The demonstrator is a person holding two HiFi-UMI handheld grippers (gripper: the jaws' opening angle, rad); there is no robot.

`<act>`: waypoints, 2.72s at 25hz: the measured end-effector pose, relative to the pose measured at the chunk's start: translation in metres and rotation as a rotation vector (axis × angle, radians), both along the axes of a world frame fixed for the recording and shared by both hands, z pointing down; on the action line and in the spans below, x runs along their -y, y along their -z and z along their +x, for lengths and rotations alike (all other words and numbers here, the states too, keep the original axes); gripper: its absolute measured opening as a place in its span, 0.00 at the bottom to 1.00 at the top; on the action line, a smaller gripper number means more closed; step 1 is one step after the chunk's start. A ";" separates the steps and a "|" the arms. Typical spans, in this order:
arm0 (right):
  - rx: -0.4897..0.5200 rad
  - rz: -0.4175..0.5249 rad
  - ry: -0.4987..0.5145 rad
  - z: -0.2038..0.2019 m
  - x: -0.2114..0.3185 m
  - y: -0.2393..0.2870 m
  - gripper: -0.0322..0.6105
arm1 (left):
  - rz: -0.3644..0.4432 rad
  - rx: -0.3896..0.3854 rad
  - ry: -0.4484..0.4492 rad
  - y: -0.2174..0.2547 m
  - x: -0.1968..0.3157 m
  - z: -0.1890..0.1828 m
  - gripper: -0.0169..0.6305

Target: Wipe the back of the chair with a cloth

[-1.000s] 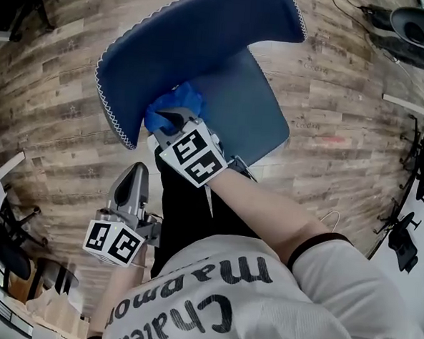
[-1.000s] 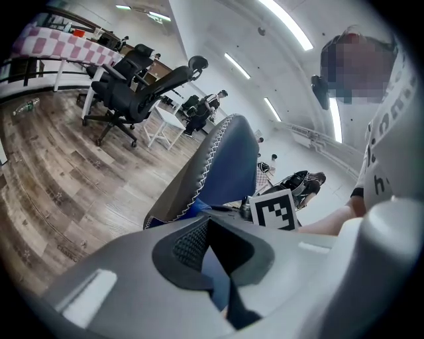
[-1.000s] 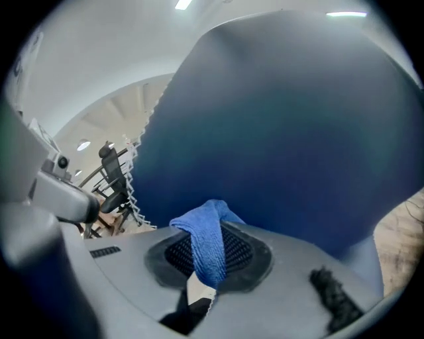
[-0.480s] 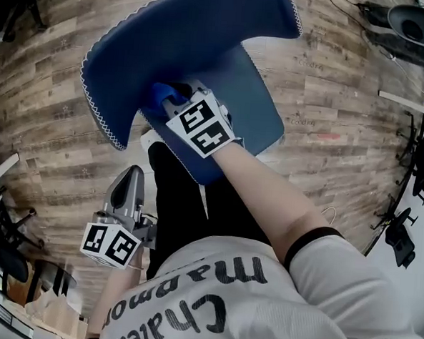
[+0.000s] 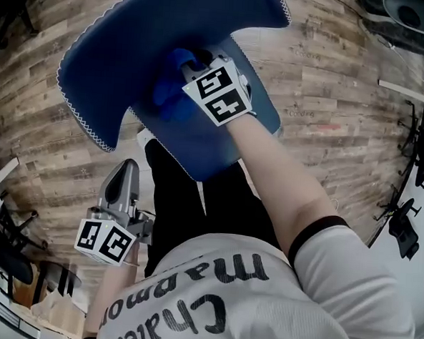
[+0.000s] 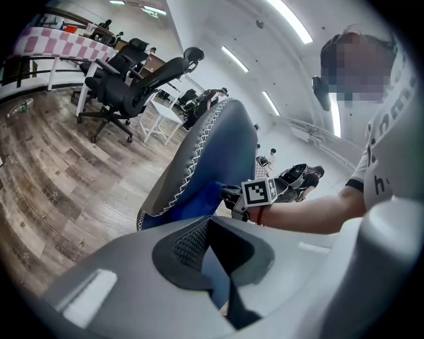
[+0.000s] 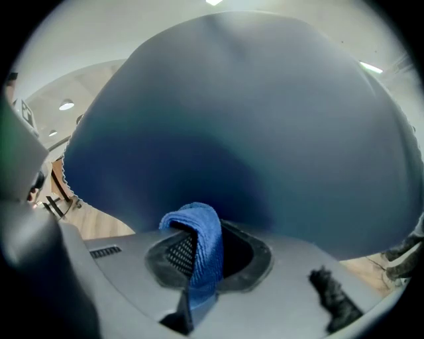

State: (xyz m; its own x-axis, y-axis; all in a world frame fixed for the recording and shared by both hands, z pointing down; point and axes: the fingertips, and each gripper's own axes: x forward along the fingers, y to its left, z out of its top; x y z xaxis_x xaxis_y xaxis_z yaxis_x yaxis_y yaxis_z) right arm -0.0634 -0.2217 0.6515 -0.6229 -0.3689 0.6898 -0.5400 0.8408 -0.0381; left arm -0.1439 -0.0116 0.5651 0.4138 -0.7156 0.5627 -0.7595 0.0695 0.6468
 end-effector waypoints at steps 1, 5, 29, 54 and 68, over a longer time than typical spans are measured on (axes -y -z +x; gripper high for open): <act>-0.007 0.004 -0.022 0.006 0.006 -0.001 0.12 | -0.001 0.001 -0.001 0.000 0.001 0.000 0.03; -0.009 0.011 -0.191 0.049 0.036 -0.002 0.12 | -0.007 0.004 -0.013 -0.002 -0.001 0.003 0.03; 0.299 -0.234 -0.324 -0.003 -0.042 -0.017 0.12 | -0.024 -0.002 -0.022 -0.010 -0.006 0.009 0.03; 0.181 -0.432 0.137 -0.083 -0.108 -0.047 0.13 | -0.044 -0.003 0.008 -0.020 -0.002 -0.010 0.03; 0.108 -0.349 -0.087 0.013 -0.008 -0.060 0.13 | -0.051 -0.004 -0.018 -0.026 0.026 0.009 0.03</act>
State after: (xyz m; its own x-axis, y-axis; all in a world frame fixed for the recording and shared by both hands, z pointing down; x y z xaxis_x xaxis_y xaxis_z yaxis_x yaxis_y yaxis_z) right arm -0.0507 -0.2140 0.7113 -0.6757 -0.1776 0.7154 -0.5858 0.7186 -0.3748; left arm -0.1348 -0.0371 0.5908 0.4288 -0.6782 0.5968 -0.7582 0.0890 0.6460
